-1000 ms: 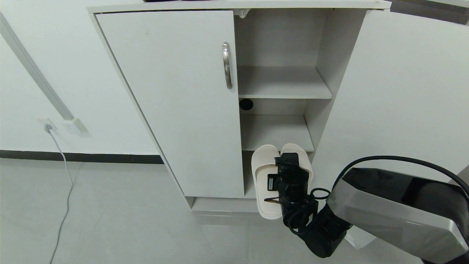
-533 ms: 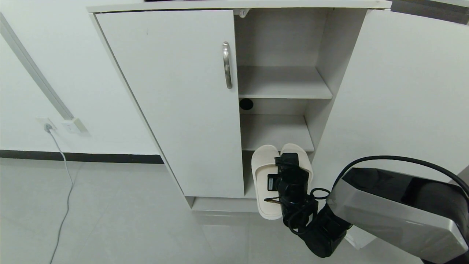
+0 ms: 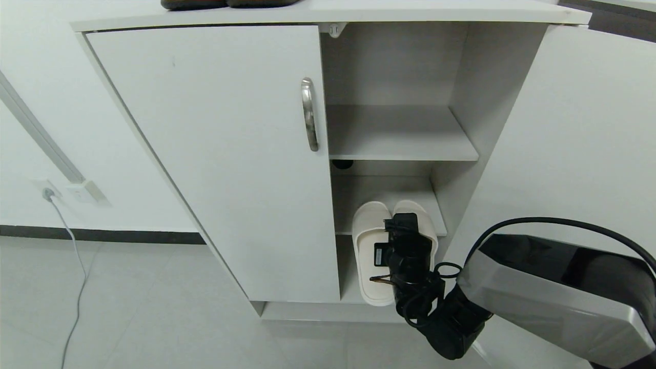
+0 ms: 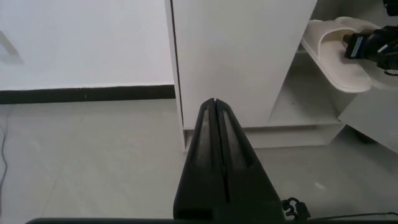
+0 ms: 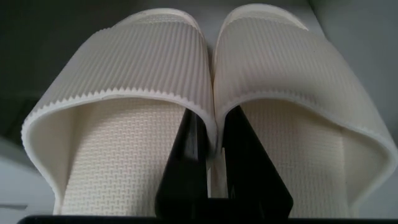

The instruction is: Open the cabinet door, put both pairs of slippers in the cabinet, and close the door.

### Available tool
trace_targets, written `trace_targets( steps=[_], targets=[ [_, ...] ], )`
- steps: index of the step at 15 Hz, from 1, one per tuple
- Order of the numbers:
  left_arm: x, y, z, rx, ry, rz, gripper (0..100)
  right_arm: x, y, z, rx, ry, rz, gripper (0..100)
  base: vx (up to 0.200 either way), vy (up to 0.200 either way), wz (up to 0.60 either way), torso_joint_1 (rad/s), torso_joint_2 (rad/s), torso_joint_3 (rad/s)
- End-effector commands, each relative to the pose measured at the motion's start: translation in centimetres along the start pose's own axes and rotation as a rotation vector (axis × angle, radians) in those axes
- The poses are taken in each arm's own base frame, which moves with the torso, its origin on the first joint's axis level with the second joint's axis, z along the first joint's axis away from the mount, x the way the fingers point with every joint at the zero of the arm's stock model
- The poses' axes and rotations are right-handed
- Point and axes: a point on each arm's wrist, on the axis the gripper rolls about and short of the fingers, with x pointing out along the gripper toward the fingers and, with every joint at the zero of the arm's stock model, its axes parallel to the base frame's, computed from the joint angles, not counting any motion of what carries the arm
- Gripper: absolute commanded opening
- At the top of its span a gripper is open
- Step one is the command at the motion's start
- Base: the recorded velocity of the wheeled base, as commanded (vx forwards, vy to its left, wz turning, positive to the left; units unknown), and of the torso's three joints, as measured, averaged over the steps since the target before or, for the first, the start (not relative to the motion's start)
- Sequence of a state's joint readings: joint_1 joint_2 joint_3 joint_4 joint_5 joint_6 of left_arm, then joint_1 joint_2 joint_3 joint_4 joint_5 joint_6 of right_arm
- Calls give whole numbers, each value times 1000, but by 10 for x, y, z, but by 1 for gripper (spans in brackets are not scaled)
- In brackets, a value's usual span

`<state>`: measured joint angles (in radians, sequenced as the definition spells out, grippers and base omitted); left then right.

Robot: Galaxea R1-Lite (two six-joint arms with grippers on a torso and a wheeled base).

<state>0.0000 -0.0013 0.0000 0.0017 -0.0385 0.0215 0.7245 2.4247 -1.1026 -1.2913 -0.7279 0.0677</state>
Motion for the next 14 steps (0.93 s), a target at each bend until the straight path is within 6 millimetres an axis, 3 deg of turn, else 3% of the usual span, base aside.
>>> trace_targets(
  steps=[1,9,14],
  targets=[
    [0,0,0,0,1,0,0,2,-1,0,1,-1,-3,0,0,0,0,0,0,0],
    [0,0,0,-9,1,3,0,39,2,11,4,53,-6,0,0,0,0,0,0,0],
    [0,0,0,-11,1,3,0,75,8,23,4,58,3,0,0,0,0,0,0,0]
  ],
)
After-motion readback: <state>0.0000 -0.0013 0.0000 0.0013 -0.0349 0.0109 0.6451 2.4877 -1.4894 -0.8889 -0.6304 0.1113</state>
